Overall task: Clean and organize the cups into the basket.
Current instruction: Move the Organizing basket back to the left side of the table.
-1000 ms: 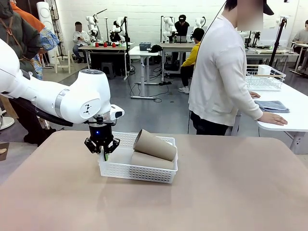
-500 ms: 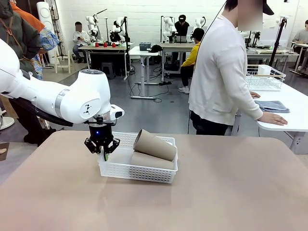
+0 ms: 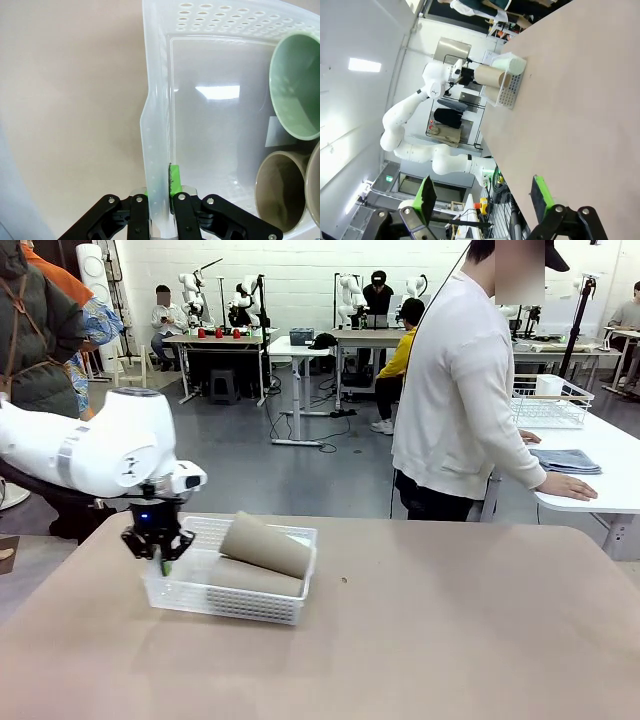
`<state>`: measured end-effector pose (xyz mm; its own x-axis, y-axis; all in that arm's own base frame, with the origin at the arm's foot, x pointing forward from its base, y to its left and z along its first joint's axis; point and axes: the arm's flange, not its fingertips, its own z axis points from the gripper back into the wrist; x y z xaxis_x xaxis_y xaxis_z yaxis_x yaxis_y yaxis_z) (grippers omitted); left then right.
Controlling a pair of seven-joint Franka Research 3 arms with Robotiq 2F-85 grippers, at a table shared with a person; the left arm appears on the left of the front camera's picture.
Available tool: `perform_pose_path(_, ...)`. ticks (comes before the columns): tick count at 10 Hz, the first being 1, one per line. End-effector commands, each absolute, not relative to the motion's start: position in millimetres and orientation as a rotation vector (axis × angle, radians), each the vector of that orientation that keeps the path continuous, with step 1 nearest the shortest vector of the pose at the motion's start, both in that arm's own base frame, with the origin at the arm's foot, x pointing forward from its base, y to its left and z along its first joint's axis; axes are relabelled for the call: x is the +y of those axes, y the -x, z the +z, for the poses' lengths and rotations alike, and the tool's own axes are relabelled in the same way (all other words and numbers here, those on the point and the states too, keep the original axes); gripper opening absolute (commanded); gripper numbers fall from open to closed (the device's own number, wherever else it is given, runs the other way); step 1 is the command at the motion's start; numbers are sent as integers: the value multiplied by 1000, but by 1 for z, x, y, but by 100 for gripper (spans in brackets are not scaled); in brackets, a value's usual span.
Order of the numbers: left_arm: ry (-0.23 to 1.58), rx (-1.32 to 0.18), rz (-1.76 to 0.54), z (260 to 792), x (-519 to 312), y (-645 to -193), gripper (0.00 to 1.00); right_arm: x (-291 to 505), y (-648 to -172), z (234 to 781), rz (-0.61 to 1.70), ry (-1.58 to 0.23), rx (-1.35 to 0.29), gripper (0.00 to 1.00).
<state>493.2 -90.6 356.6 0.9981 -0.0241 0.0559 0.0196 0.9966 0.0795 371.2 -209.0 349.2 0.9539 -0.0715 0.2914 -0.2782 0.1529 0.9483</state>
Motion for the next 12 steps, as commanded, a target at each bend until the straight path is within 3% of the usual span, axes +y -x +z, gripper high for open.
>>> perform_pose_path(1, -137, -61, -46, 362, -62, -479, 6, -209, -370, 350, 161, -1410, -293, 100)
perform_pose_path(12, -189, -57, 172, 357, 100, -448, 6, -209, -370, 350, 161, -1410, -293, 100)
